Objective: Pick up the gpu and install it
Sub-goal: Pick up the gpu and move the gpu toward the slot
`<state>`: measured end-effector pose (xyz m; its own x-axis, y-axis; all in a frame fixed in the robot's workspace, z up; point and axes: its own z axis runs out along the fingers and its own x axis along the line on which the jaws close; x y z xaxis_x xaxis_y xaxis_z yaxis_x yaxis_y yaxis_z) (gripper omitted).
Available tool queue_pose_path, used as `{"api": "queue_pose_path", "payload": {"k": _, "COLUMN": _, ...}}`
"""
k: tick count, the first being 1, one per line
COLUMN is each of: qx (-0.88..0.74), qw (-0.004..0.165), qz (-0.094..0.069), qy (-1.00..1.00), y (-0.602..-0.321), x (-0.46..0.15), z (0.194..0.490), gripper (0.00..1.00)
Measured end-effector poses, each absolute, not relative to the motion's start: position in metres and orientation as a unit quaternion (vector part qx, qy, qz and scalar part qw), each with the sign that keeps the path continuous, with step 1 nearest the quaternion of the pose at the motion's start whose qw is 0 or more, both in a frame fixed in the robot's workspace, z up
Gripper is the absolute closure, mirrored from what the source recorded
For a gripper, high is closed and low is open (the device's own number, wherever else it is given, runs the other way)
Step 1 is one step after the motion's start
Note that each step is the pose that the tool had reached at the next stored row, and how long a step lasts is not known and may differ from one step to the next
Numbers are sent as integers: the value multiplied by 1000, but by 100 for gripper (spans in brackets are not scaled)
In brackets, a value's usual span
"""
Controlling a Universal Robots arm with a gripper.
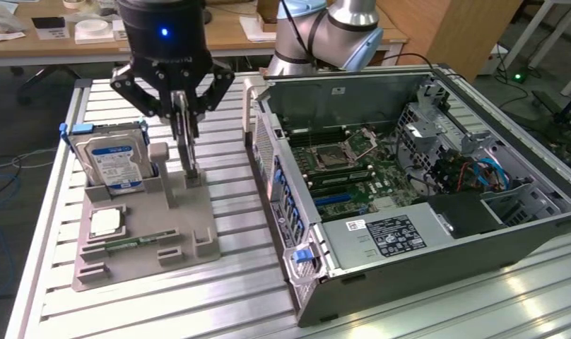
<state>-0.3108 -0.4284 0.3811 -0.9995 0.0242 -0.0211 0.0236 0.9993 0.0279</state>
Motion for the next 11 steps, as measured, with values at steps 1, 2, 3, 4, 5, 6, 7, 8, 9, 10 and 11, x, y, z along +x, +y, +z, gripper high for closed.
{"api": "queue_pose_path", "payload": {"k": 1, "qx": 12, "qw": 11, "qz": 14, "qy": 1000, "y": -428, "x": -311, "z": 386, "gripper": 72}}
{"api": "queue_pose_path", "payload": {"k": 2, "qx": 12, "qw": 11, "qz": 14, "qy": 1000, "y": -428, "x": -311, "z": 390, "gripper": 72}}
{"api": "queue_pose_path", "payload": {"k": 3, "qx": 12, "qw": 11, "qz": 14, "qy": 1000, "y": -428, "x": -311, "z": 395, "gripper": 72}}
{"api": "queue_pose_path", "payload": {"k": 4, "qx": 12, "qw": 11, "qz": 14, "qy": 1000, "y": -428, "x": -311, "z": 399, "gripper": 72}}
{"api": "queue_pose_path", "payload": {"k": 5, "qx": 12, "qw": 11, "qz": 14, "qy": 1000, "y": -428, "x": -311, "z": 403, "gripper": 72}}
{"api": "queue_pose_path", "payload": {"k": 6, "qx": 12, "qw": 11, "qz": 14, "qy": 1000, "y": -428, "x": -311, "z": 408, "gripper": 72}}
{"api": "queue_pose_path", "payload": {"k": 7, "qx": 12, "qw": 11, "qz": 14, "qy": 1000, "y": -428, "x": -311, "z": 412, "gripper": 72}}
{"api": "queue_pose_path", "payload": {"k": 8, "qx": 12, "qw": 11, "qz": 14, "qy": 1000, "y": -428, "x": -311, "z": 416, "gripper": 72}}
{"api": "queue_pose_path", "payload": {"k": 9, "qx": 12, "qw": 11, "qz": 14, "qy": 1000, "y": -428, "x": -311, "z": 420, "gripper": 72}}
{"api": "queue_pose_path", "payload": {"k": 10, "qx": 12, "qw": 11, "qz": 14, "qy": 1000, "y": -428, "x": -311, "z": 424, "gripper": 72}}
{"api": "queue_pose_path", "payload": {"k": 11, "qx": 12, "qw": 11, "qz": 14, "qy": 1000, "y": -428, "x": -311, "z": 427, "gripper": 72}}
